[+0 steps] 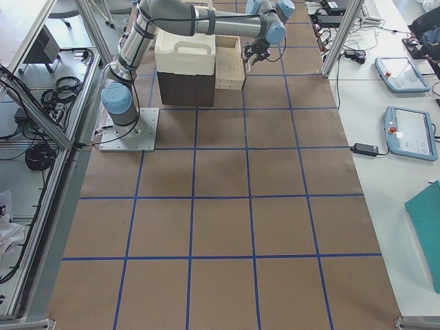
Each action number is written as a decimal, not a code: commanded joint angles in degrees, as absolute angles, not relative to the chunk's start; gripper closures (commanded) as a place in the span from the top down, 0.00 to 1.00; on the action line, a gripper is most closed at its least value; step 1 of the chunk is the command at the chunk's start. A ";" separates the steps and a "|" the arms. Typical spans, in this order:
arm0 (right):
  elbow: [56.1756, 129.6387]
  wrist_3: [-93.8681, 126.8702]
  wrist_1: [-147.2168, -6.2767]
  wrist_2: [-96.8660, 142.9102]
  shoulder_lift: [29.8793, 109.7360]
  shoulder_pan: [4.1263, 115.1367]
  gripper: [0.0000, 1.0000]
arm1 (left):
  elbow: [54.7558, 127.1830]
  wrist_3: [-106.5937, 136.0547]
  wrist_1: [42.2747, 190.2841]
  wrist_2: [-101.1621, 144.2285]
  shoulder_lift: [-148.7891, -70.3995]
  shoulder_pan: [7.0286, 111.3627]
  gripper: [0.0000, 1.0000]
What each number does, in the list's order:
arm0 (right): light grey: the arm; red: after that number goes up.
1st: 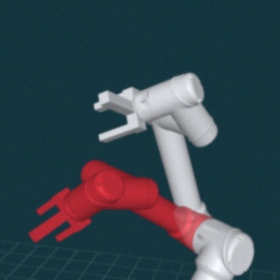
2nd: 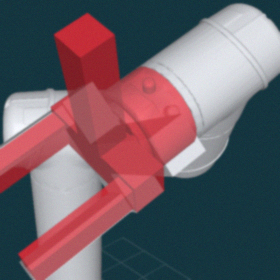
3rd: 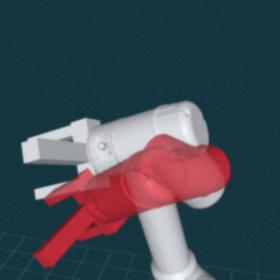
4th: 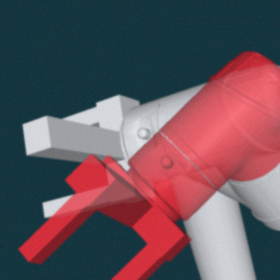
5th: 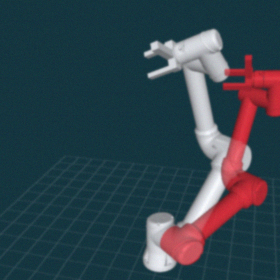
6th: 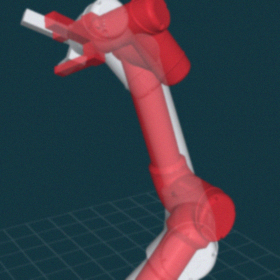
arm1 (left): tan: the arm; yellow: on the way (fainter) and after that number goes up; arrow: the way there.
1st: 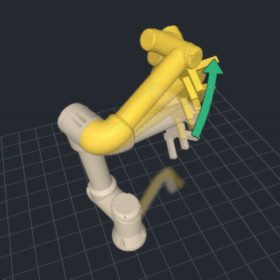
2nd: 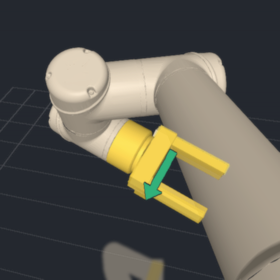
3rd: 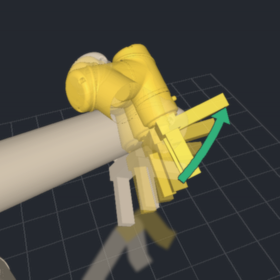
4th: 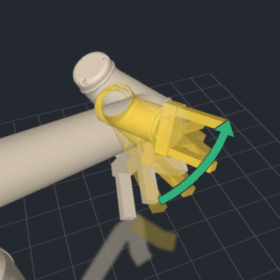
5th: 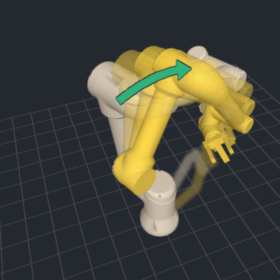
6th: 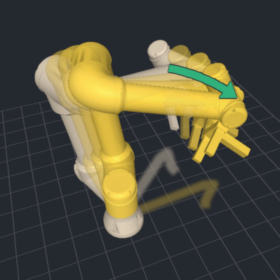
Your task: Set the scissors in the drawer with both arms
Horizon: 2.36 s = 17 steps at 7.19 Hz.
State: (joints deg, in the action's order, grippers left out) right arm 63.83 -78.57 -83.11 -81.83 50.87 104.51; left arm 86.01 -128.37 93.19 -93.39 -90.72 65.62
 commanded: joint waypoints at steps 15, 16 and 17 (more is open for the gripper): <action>85.16 -23.22 -89.49 -88.41 91.21 87.36 1.00 | 88.07 -79.18 90.13 -90.44 -96.13 95.42 0.00; 85.17 -13.63 -84.69 -88.07 92.54 87.45 1.00 | 87.98 -77.36 86.26 -89.92 -97.89 97.71 0.00; 85.08 -8.58 -83.42 -88.07 92.90 87.54 1.00 | 87.63 -77.78 85.96 -89.74 -98.69 100.17 0.00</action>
State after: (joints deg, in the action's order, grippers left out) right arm 84.86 -17.11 -86.06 -88.10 91.69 87.55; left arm 87.85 -79.24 87.90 -90.06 -97.32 97.10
